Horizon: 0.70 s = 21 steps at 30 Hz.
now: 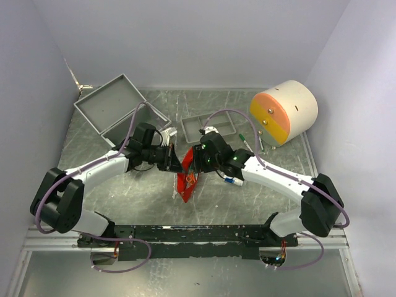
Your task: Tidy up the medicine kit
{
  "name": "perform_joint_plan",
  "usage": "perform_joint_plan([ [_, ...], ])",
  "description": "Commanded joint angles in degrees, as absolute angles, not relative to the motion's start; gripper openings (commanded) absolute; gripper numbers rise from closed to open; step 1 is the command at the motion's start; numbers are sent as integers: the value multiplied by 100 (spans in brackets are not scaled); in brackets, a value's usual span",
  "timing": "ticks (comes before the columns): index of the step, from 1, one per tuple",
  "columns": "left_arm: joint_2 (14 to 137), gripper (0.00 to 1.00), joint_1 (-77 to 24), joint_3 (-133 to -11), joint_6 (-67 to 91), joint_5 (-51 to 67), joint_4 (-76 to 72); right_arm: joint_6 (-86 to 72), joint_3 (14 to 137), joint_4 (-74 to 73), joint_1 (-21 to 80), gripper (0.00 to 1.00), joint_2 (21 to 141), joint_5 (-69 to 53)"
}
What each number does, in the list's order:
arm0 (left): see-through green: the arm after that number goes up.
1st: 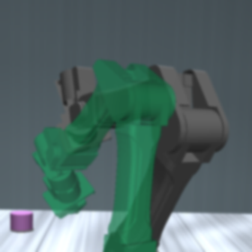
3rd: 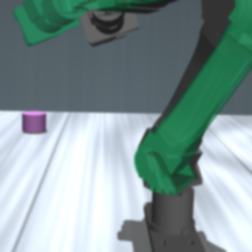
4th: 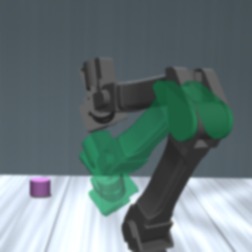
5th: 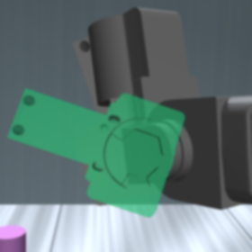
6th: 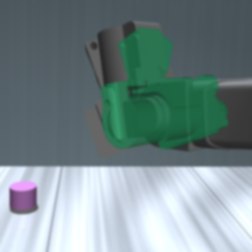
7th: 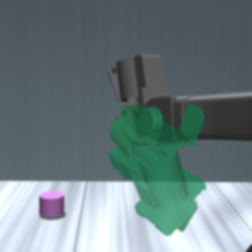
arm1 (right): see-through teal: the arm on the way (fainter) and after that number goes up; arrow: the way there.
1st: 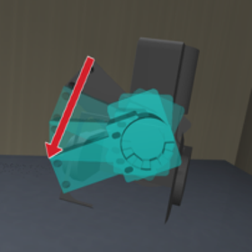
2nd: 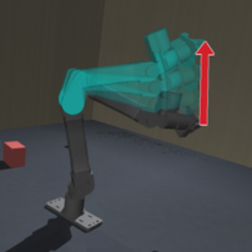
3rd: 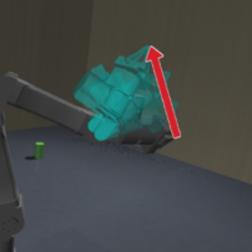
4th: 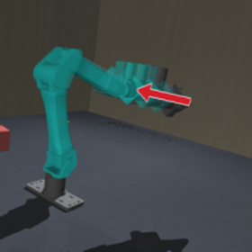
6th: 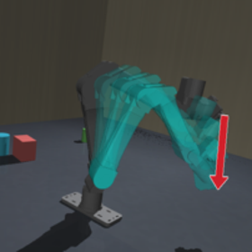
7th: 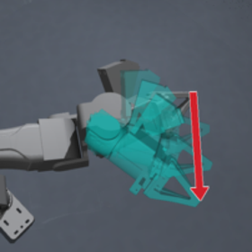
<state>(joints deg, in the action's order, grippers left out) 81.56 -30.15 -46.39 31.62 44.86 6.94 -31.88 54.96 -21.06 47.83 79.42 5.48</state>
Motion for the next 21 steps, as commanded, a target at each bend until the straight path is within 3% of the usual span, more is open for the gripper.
perform_joint_plan([
  [1,8306,7,-3048,-4934,2830,4847,964,-3331,5708,-1920,4770,48,8086,690],
  [13,8692,7,-3147,-5392,2611,4691,1357,-3848,6090,-1960,4770,30,8795,1388],
  [21,8723,7,-3235,-5505,2556,4399,1629,-4171,5996,-1913,4765,37,8554,1667],
])
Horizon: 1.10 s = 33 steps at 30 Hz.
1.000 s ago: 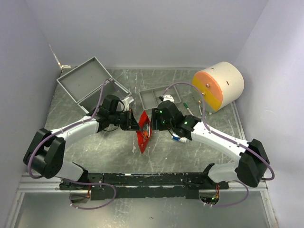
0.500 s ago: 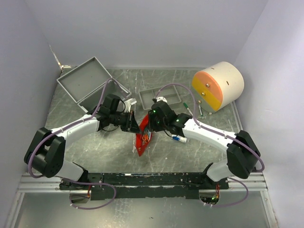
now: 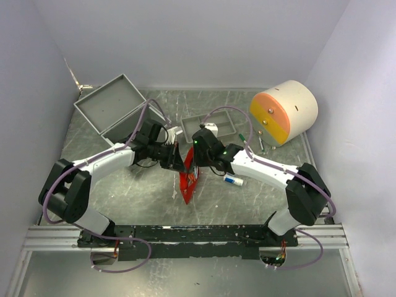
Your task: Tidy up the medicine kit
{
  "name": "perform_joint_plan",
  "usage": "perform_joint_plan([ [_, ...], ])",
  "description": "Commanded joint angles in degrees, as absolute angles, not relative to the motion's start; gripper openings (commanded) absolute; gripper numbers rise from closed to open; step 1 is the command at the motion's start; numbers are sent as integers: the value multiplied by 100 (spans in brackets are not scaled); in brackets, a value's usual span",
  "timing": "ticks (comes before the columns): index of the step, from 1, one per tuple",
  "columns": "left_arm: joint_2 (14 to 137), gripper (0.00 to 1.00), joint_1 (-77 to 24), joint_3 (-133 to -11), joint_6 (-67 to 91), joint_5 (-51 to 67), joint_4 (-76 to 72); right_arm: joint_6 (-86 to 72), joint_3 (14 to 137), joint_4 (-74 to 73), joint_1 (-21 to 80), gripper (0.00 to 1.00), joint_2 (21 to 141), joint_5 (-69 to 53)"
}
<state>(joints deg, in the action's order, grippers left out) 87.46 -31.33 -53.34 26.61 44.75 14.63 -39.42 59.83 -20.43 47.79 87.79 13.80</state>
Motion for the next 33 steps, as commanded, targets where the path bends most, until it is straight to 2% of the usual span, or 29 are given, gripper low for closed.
perform_joint_plan([
  [1,8725,7,-3245,-5502,2550,4372,1652,-4151,5956,-1848,4770,37,8507,1651],
  [4,8772,7,-3259,-5500,2518,4315,1721,-3872,5818,-1500,4765,25,8441,1379],
  [6,8776,7,-3269,-5497,2541,4282,1721,-3775,5786,-1409,4764,10,8458,1292],
  [8,8734,12,-3265,-5474,2586,4206,1681,-3806,5792,-1419,4771,0,8482,1288],
  [10,8641,20,-3276,-5400,2699,4076,1583,-3924,5776,-1399,4765,0,8470,1293],
  [15,7958,51,-3303,-4891,3102,3291,1039,-4416,5805,-1586,4772,0,8440,1474],
  [19,6878,63,-3418,-4195,3274,2218,534,-4888,6007,-1872,4769,0,8508,1749],
  [25,5310,68,-3778,-3155,3439,953,-429,-5342,6405,-1918,4713,0,8825,1878],
  [29,5408,67,-3779,-3063,3616,783,-361,-4804,6615,-1720,4711,0,9031,1367],
  [33,5966,63,-3787,-3559,3653,-66,628,-4000,6461,-1319,4718,27,8933,748],
])
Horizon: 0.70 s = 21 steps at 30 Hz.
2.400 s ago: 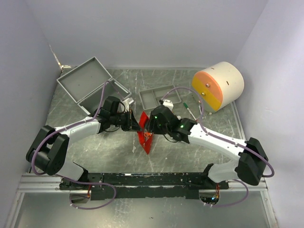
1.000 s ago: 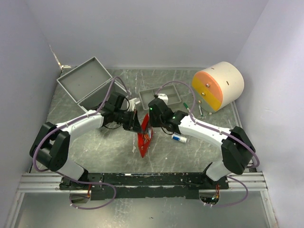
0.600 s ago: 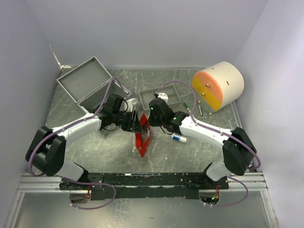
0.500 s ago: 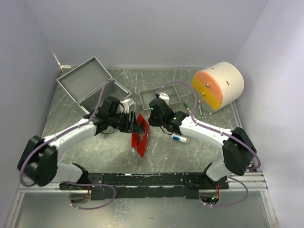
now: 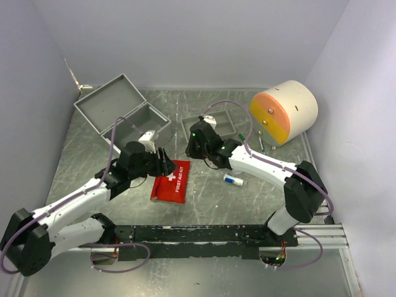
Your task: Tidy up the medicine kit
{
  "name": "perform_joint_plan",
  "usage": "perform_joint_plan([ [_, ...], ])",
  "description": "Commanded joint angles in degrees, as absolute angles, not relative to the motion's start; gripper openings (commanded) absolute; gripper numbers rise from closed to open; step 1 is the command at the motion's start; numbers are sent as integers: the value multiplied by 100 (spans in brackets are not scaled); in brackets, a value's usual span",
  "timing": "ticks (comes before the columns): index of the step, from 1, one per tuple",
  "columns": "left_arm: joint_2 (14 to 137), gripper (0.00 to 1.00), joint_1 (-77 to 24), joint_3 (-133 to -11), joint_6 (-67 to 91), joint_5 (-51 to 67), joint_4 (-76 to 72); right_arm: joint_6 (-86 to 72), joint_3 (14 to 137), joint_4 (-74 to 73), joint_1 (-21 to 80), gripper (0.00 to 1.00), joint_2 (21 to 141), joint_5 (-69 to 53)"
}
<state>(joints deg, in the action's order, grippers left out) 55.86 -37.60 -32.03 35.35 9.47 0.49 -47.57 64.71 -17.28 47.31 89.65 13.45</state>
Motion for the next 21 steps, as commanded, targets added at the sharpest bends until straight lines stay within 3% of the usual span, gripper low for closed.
perform_joint_plan([
  [1,5991,63,-3788,-3642,3704,-318,871,-3916,6480,-1329,4718,31,8940,679],
  [7,5614,61,-3782,-3607,4417,-1693,1899,-3885,7026,-1990,4944,38,9592,963],
  [14,5143,57,-3788,-3153,5634,-2255,2759,-4032,8260,-3000,5580,51,10808,1995],
  [21,3927,57,-3779,-2799,6808,-3279,3739,-4233,9064,-3411,5880,56,11692,2410],
])
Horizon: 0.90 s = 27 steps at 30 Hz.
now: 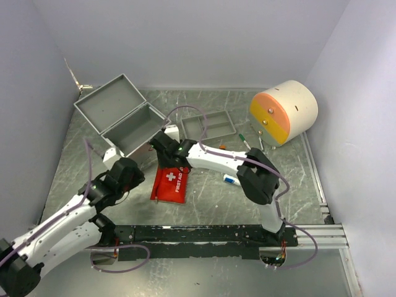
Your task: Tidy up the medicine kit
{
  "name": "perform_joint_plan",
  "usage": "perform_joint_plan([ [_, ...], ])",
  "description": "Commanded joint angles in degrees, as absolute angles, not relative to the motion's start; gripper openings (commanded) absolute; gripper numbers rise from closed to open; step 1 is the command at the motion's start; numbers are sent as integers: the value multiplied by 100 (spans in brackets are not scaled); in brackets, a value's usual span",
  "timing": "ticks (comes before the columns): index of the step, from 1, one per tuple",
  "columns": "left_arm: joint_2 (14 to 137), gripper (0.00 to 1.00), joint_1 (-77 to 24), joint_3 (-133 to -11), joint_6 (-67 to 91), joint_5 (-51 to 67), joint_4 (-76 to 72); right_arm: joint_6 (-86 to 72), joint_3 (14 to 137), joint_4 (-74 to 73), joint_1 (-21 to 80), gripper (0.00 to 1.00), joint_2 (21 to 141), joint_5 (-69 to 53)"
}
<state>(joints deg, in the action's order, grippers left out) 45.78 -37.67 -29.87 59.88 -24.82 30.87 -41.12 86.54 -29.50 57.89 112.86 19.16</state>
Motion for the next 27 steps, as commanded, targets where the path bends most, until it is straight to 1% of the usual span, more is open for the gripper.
perform_joint_plan([
  [1,3730,56,-3779,-2749,6865,-3331,3756,-4225,9201,-3484,5917,56,11845,2450],
  [5,3243,56,-3776,-2636,6975,-3456,3849,-4244,9686,-3875,5997,56,12302,2752],
  [8,3114,56,-3777,-2632,6973,-3481,3930,-4224,9898,-4009,6025,56,12512,2956],
  [10,3098,56,-3779,-2637,6940,-3485,3957,-4230,10028,-4135,6030,54,12649,3061],
  [13,3096,55,-3773,-2627,6863,-3445,3912,-4333,10271,-4468,6051,47,12817,3314],
  [15,3115,55,-3772,-2608,6818,-3382,3856,-4394,10333,-4558,6056,38,12819,3437],
  [19,3186,54,-3778,-2509,6640,-3082,3536,-4441,10197,-4439,6063,16,12691,3536],
  [21,3239,54,-3779,-2430,6456,-2849,3269,-4550,10167,-4475,6057,7,12631,3603],
  [24,3294,57,-3777,-2294,6159,-2401,2795,-4648,9985,-4362,6055,0,12467,3664],
  [25,3317,60,-3779,-2243,6059,-2218,2629,-4680,9879,-4272,6045,0,12358,3658],
  [27,3337,69,-3779,-2122,5865,-1800,2215,-4763,9560,-4018,6017,0,12078,3671],
])
